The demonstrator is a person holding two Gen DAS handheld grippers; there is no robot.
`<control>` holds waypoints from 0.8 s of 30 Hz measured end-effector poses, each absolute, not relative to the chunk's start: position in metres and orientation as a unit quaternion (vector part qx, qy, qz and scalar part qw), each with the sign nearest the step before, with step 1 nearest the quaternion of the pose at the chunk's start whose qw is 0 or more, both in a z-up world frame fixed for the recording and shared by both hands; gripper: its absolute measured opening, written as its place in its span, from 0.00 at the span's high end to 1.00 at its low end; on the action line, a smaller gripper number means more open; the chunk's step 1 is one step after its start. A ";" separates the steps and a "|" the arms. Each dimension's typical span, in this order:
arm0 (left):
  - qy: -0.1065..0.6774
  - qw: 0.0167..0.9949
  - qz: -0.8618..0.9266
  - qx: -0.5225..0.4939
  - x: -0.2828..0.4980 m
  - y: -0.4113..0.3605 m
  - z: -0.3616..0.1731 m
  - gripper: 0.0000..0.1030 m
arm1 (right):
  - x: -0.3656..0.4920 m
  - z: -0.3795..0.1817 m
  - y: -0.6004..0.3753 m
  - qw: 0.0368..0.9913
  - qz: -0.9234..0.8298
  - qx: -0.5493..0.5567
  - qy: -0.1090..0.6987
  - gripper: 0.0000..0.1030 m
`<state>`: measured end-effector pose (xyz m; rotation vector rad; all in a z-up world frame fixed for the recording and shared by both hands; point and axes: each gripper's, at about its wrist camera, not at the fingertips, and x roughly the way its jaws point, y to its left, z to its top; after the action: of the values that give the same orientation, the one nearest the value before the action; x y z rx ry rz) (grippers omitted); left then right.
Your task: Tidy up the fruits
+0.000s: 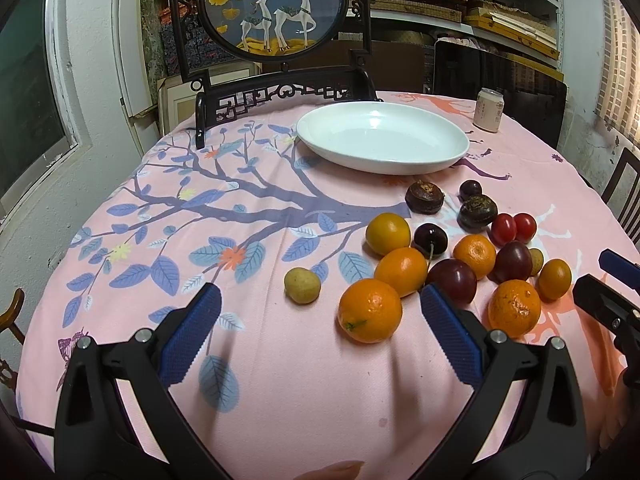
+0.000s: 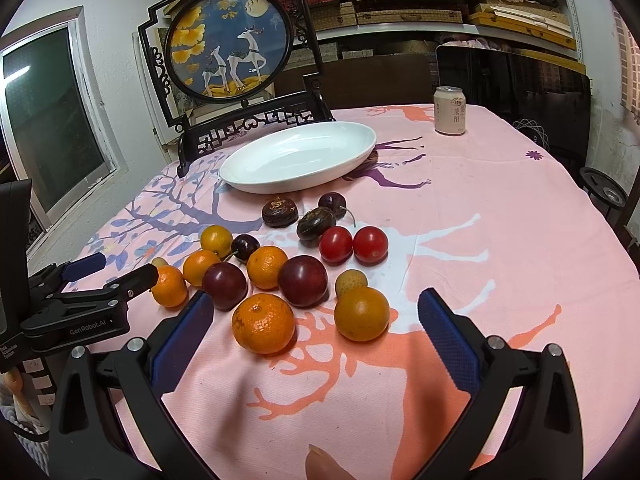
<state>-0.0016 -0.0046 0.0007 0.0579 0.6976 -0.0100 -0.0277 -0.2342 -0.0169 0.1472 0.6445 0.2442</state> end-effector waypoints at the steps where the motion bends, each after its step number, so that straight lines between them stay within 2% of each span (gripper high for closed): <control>1: 0.342 0.939 -0.005 0.028 -0.001 -0.004 0.000 0.02 | -0.028 -0.017 -0.234 0.939 0.119 0.072 0.316 0.01; 24: 0.343 0.939 -0.005 0.029 0.000 -0.003 -0.002 0.02 | -0.029 -0.017 -0.235 0.939 0.120 0.073 0.315 0.01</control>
<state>-0.0001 -0.0033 -0.0021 0.0589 0.7010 -0.0103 -0.0291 -0.2349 -0.0167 0.1496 0.6428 0.2444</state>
